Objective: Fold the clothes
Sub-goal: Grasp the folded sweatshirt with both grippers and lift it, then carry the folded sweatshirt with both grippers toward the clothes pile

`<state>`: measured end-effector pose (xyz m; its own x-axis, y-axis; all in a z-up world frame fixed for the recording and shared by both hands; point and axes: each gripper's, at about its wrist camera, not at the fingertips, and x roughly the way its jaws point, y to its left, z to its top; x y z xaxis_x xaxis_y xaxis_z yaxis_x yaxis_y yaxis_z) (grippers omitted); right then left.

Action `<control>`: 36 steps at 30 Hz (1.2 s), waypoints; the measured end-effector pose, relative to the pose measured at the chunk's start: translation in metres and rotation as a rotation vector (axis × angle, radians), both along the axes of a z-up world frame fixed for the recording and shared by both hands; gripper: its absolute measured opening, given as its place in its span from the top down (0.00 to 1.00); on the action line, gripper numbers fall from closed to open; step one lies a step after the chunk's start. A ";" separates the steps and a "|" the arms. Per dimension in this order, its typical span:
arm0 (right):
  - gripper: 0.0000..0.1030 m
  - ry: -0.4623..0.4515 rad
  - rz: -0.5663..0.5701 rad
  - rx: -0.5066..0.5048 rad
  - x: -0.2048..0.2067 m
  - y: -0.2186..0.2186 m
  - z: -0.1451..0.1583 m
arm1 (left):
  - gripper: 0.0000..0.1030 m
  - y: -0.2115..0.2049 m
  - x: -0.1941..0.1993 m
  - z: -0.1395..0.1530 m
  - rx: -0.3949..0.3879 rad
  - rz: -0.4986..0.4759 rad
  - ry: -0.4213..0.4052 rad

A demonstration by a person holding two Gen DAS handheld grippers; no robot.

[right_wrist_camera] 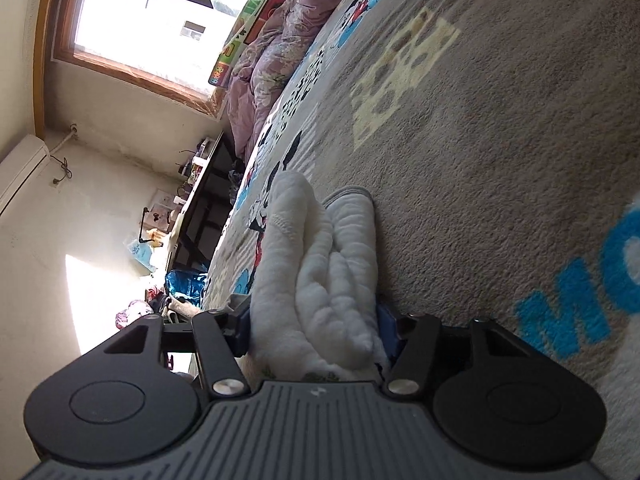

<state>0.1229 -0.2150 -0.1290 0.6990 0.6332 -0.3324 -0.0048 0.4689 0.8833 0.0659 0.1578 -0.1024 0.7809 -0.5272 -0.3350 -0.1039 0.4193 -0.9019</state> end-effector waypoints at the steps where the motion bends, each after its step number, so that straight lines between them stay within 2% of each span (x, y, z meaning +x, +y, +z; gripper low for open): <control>1: 0.45 -0.014 0.007 0.007 0.000 0.002 0.005 | 0.58 0.003 -0.005 0.005 -0.007 0.013 -0.009; 3: 0.47 -0.049 0.031 0.038 0.002 0.009 0.018 | 0.58 0.014 -0.018 0.020 -0.030 0.055 -0.052; 5: 0.47 -0.086 0.076 0.077 0.007 0.022 0.035 | 0.58 0.032 -0.041 0.041 -0.042 0.141 -0.122; 10: 0.47 -0.222 0.306 0.132 0.032 0.099 0.094 | 0.58 0.084 -0.116 0.095 -0.009 0.410 -0.319; 14: 0.47 -0.285 0.526 0.161 0.059 0.192 0.136 | 0.58 0.131 -0.161 0.106 -0.033 0.636 -0.365; 17: 0.47 -0.291 0.690 0.194 0.078 0.269 0.156 | 0.58 0.167 -0.183 0.110 -0.053 0.803 -0.389; 20: 0.47 -0.286 0.832 0.215 0.092 0.344 0.168 | 0.58 0.194 -0.193 0.116 -0.035 0.951 -0.418; 23: 0.47 -0.290 0.930 0.271 0.106 0.409 0.178 | 0.57 0.228 -0.192 0.117 -0.051 1.050 -0.437; 24: 0.47 -0.286 0.947 0.286 0.109 0.426 0.177 | 0.57 0.240 -0.192 0.116 -0.054 1.075 -0.441; 30: 0.47 -0.244 1.030 0.354 0.129 0.525 0.164 | 0.57 0.290 -0.158 0.058 -0.060 1.152 -0.257; 31: 0.47 -0.232 1.034 0.353 0.134 0.536 0.154 | 0.57 0.298 -0.153 0.049 -0.060 1.164 -0.226; 34: 0.47 -0.180 0.971 0.222 0.145 0.549 0.101 | 0.56 0.322 -0.137 0.021 -0.062 1.198 -0.138; 35: 0.55 -0.150 0.941 0.166 0.148 0.551 0.079 | 0.55 0.320 -0.137 0.021 -0.053 1.202 -0.150; 36: 0.55 -0.121 0.909 0.110 0.151 0.554 0.057 | 0.55 0.317 -0.137 0.020 -0.044 1.205 -0.162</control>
<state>0.2741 0.3388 -0.0718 -0.0566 0.9792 -0.1949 -0.4255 0.1530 0.8919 -0.0712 0.4752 -0.0820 0.8092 0.5565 -0.1886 -0.2906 0.1000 -0.9516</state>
